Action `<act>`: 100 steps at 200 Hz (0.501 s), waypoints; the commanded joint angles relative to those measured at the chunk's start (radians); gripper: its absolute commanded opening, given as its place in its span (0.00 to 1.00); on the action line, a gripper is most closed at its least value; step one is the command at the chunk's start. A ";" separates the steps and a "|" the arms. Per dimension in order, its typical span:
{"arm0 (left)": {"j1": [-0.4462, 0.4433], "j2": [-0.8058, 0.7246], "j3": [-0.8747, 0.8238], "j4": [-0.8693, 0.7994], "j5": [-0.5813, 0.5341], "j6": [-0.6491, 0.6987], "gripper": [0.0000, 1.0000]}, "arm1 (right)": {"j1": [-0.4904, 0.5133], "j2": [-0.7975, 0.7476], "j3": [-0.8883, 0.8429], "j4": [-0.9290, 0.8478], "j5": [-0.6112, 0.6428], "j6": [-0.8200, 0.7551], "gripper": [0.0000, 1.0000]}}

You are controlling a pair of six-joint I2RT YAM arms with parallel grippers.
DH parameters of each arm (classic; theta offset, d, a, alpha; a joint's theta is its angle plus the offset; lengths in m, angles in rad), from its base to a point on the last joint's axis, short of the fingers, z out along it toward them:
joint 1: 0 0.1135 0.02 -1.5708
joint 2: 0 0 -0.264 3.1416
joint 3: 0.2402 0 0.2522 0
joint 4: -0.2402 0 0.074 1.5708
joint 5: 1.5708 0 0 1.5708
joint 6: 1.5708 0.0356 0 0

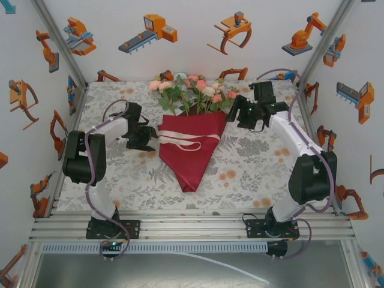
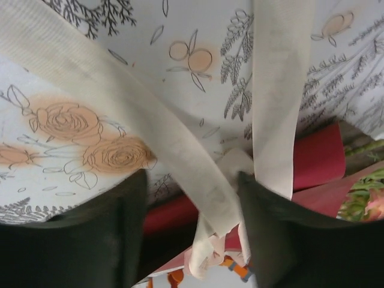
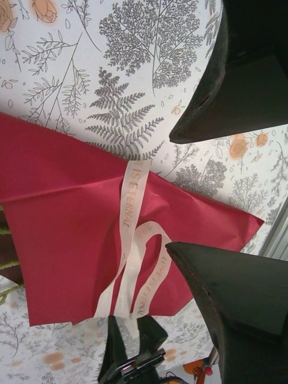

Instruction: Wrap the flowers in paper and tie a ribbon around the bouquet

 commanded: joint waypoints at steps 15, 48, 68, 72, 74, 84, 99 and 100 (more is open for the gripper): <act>0.026 -0.028 0.028 -0.029 0.009 0.005 0.37 | 0.011 -0.006 0.040 0.002 0.030 0.022 0.61; 0.057 -0.034 0.038 -0.070 0.027 0.054 0.15 | 0.010 -0.009 0.035 0.017 0.040 0.025 0.61; 0.064 -0.066 0.043 -0.078 -0.001 0.089 0.10 | 0.010 -0.023 0.034 0.005 0.034 0.016 0.61; 0.064 -0.076 0.049 -0.086 -0.012 0.097 0.10 | 0.011 -0.027 0.032 0.003 0.033 0.011 0.61; 0.063 -0.080 0.053 -0.092 -0.018 0.102 0.10 | 0.011 -0.029 0.031 0.002 0.032 0.008 0.61; 0.063 -0.100 0.072 -0.112 -0.045 0.127 0.10 | 0.011 -0.041 0.028 -0.007 0.033 -0.004 0.61; 0.067 -0.121 0.105 -0.141 -0.075 0.155 0.10 | 0.011 -0.056 0.022 -0.018 0.035 -0.015 0.61; 0.067 -0.122 0.107 -0.142 -0.076 0.156 0.10 | 0.010 -0.057 0.021 -0.019 0.035 -0.016 0.61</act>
